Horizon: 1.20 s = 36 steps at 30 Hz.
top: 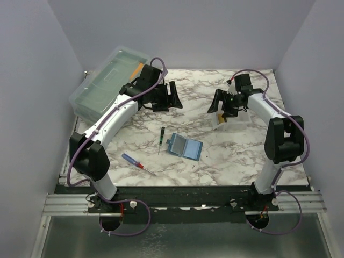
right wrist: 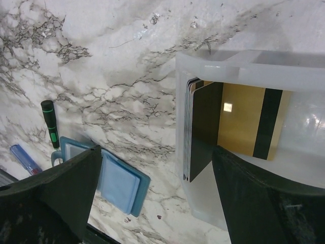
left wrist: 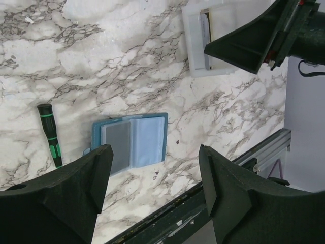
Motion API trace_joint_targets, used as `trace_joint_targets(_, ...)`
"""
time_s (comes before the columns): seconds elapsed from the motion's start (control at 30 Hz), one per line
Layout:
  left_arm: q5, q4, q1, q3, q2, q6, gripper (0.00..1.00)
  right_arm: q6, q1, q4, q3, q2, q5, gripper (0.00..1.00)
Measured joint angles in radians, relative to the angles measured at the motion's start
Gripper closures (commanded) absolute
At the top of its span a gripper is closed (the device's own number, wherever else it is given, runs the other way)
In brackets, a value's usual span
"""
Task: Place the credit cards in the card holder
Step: Turn over the card slot in the card holder, then pick up the credit card from the storage box.
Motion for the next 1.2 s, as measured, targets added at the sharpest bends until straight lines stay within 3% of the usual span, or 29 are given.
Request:
trace_joint_targets(0.2,-0.013,-0.053,0.0,0.084,0.04,0.026,0.25,0.01,0.0,0.019,0.0,0.048,-0.03,0.1)
trace_joint_targets(0.5,-0.048,-0.102,0.0,0.106,0.065,0.046,0.25,0.032,0.0,0.037,0.0,0.112,-0.084,0.2)
trace_joint_targets(1.2,-0.055,-0.117,0.004,0.111,0.065,0.053,0.25,0.069,-0.005,0.061,-0.015,0.111,-0.161,0.63)
